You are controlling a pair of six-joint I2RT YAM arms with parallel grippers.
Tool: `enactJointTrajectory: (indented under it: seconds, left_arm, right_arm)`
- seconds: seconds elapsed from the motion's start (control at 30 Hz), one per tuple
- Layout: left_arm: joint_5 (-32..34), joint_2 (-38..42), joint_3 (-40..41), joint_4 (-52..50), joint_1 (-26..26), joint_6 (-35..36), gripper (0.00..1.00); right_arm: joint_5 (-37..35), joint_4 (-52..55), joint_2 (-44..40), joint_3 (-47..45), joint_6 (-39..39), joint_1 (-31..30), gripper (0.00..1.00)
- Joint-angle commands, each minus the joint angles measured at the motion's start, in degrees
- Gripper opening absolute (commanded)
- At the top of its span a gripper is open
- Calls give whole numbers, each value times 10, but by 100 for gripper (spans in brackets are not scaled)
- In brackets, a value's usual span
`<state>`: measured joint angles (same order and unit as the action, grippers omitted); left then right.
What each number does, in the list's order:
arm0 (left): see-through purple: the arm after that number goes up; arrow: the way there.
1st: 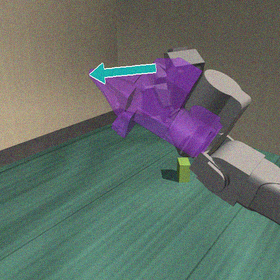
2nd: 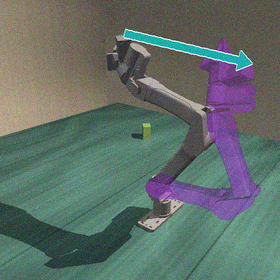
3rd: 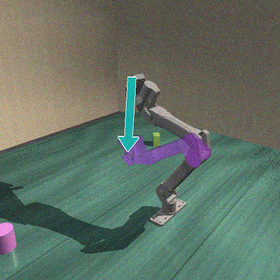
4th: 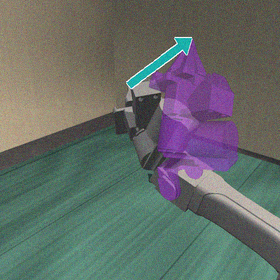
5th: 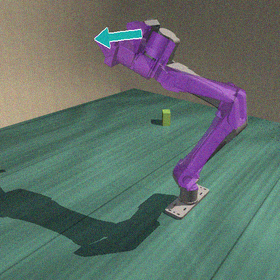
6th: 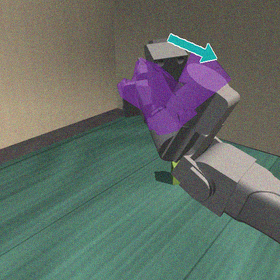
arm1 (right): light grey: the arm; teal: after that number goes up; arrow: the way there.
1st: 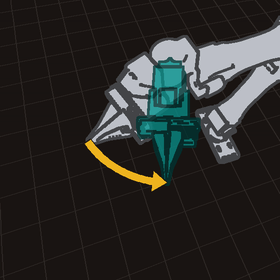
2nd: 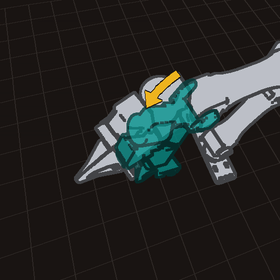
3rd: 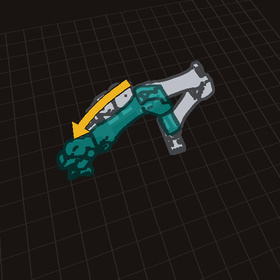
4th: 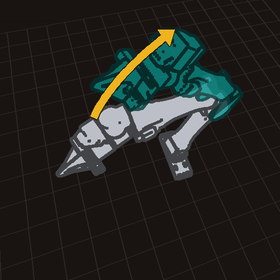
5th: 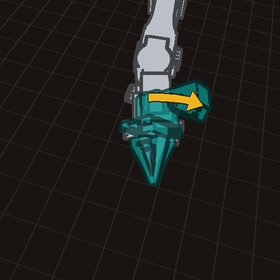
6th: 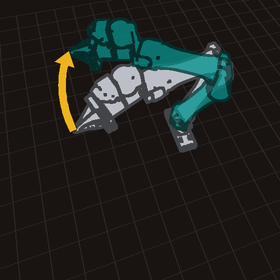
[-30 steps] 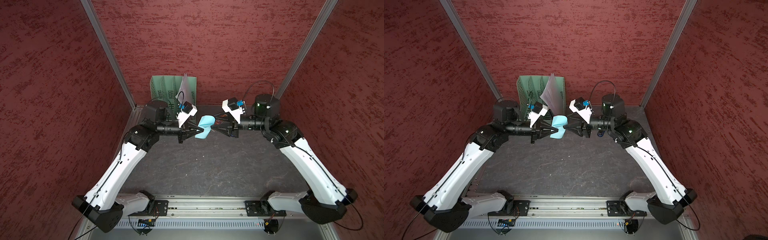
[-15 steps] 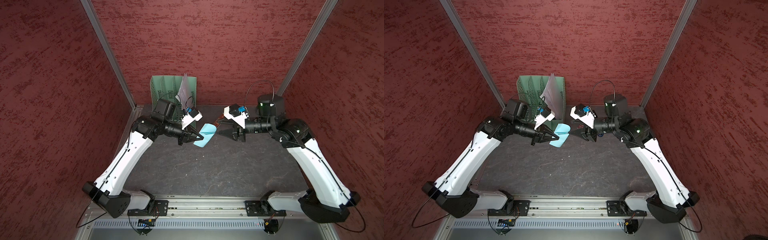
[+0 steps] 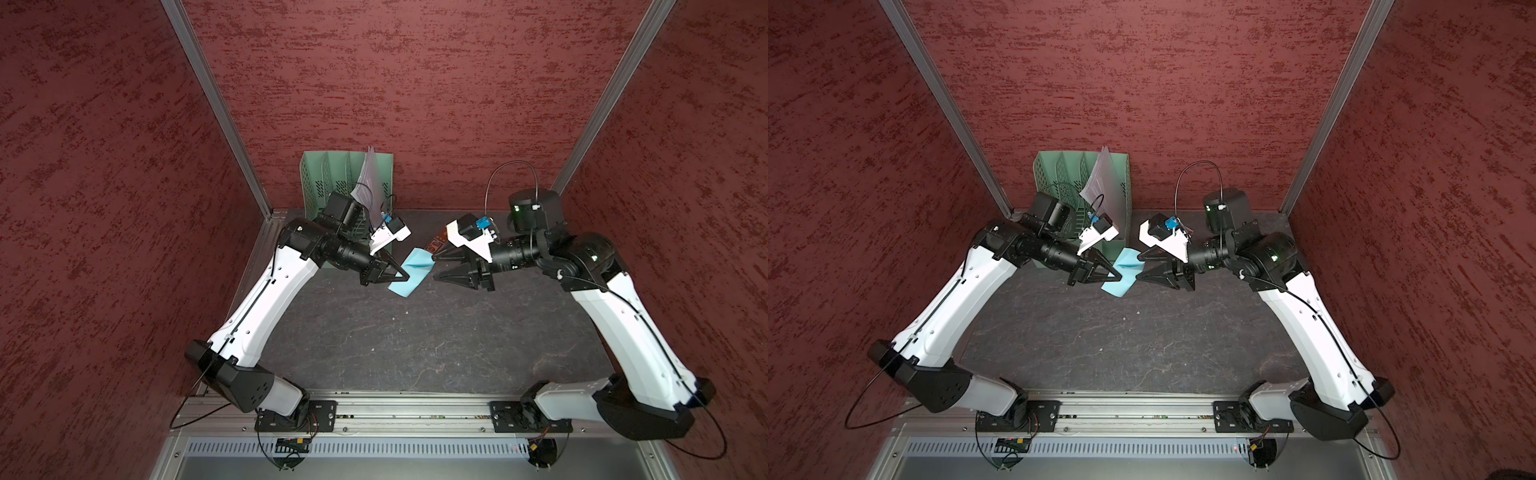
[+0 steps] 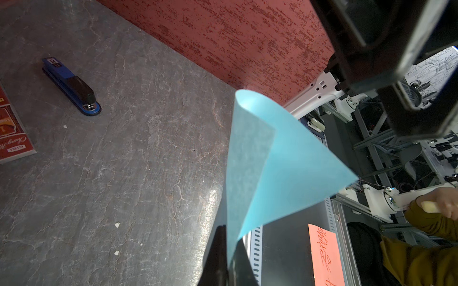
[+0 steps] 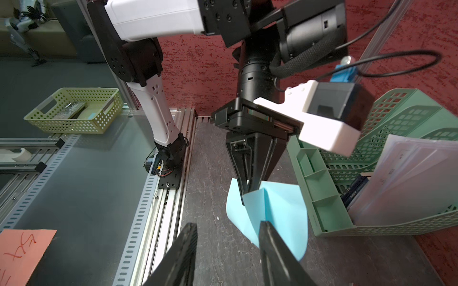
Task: Fold the square paper along the opposite sides
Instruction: Smooth out the paper.
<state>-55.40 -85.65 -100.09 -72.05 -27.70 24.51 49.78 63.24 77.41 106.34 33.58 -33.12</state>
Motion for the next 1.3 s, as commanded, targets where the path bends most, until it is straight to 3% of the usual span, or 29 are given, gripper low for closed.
enactJointTrajectory:
  seconds: [0.0,0.7,1.07,1.27]
  left_arm:
    - [-11,-12,-24,-32,-1,22,1]
    - [-1,-17,-59,-71,-33,45,4]
    - [-8,-3,-56,-67,-33,48,5]
    - [-13,-5,-56,-66,-34,49,6]
  right_arm:
    - [20,19,11,16,8,-9,45]
    - [-15,32,29,24,16,-14,42]
    - [-17,34,28,24,17,-17,25]
    - [-25,27,33,23,14,-20,7]
